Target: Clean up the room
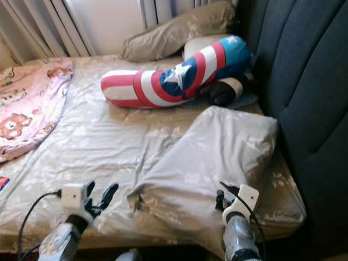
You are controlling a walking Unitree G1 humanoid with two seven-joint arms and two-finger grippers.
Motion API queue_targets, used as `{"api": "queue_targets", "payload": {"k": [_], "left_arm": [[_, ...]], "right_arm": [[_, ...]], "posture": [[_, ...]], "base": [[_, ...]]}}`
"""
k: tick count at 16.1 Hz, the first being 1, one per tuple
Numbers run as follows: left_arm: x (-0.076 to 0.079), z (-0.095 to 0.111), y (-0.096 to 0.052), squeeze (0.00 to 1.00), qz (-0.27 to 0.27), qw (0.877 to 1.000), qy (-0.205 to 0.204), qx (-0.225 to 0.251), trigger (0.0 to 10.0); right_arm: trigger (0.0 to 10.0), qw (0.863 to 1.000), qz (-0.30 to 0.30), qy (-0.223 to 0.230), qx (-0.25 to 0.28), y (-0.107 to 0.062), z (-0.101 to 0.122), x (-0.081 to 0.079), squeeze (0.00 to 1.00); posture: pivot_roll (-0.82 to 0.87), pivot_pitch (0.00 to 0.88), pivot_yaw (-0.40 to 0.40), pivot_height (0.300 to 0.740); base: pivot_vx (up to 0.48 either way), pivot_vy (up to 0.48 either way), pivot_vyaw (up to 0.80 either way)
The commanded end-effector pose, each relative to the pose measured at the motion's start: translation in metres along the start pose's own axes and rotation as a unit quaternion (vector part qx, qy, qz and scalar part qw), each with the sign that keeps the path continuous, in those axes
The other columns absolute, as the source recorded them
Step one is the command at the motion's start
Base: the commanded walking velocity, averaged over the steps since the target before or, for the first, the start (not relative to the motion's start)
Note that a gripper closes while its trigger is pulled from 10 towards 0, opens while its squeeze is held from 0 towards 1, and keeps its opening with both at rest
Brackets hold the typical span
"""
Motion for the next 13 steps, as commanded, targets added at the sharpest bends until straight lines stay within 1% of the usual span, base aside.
{"api": "queue_targets", "payload": {"k": [1, 5, 7, 9, 12, 13], "left_arm": [[-0.006, 0.003, -0.007, 0.00, 0.002, 1.000, 0.002, -0.003, 10.0], [-0.005, 0.007, -0.024, 0.00, 0.001, 1.000, 0.008, -0.009, 10.0], [-0.005, 0.011, -0.031, 0.00, 0.004, 1.000, 0.012, -0.013, 10.0], [-0.007, 0.014, -0.037, 0.00, 0.007, 1.000, 0.015, -0.015, 10.0], [-0.004, 0.019, -0.044, 0.00, 0.000, 1.000, 0.022, -0.020, 10.0], [-0.005, 0.020, -0.046, 0.00, 0.001, 0.999, 0.023, -0.022, 10.0]], "right_arm": [[10.0, 0.999, -0.008, 0.010, -0.029, -0.003, -0.017, 0.002, 0.00], [10.0, 0.998, -0.002, 0.006, -0.063, -0.009, -0.037, 0.001, 0.00], [10.0, 0.997, 0.016, 0.002, -0.076, -0.011, -0.044, -0.005, 0.00], [10.0, 0.996, 0.016, 0.001, -0.086, -0.012, -0.050, -0.009, 0.00], [10.0, 0.995, 0.027, -0.001, -0.095, -0.013, -0.054, -0.015, 0.00], [6.4, 0.995, 0.030, -0.001, -0.097, -0.014, -0.055, -0.016, 0.00]], "posture": [[0.12, 0.158, 0.073, 0.661], [0.14, 0.208, 0.083, 0.661], [0.15, 0.228, 0.086, 0.661], [0.16, 0.244, 0.089, 0.661], [0.18, 0.262, 0.097, 0.661], [0.19, 0.267, 0.098, 0.661]], "base": [[0.000, 0.000, 0.00], [0.000, 0.000, 0.00], [0.000, 0.000, 0.00], [0.000, 0.000, 0.00], [0.000, 0.000, 0.00], [0.000, 0.000, 0.00]]}}
Point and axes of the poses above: a point about 5 cm out from each wrist's last joint towards the gripper, its own y axis pointing out of the wrist towards the gripper, its own z axis along the axis of the wrist's last joint, x = y × z, the point moved 5 cm from there along y, pointing out of the wrist towards the gripper, and after that the axes turned 1 degree about y, right-handed, at the moved point
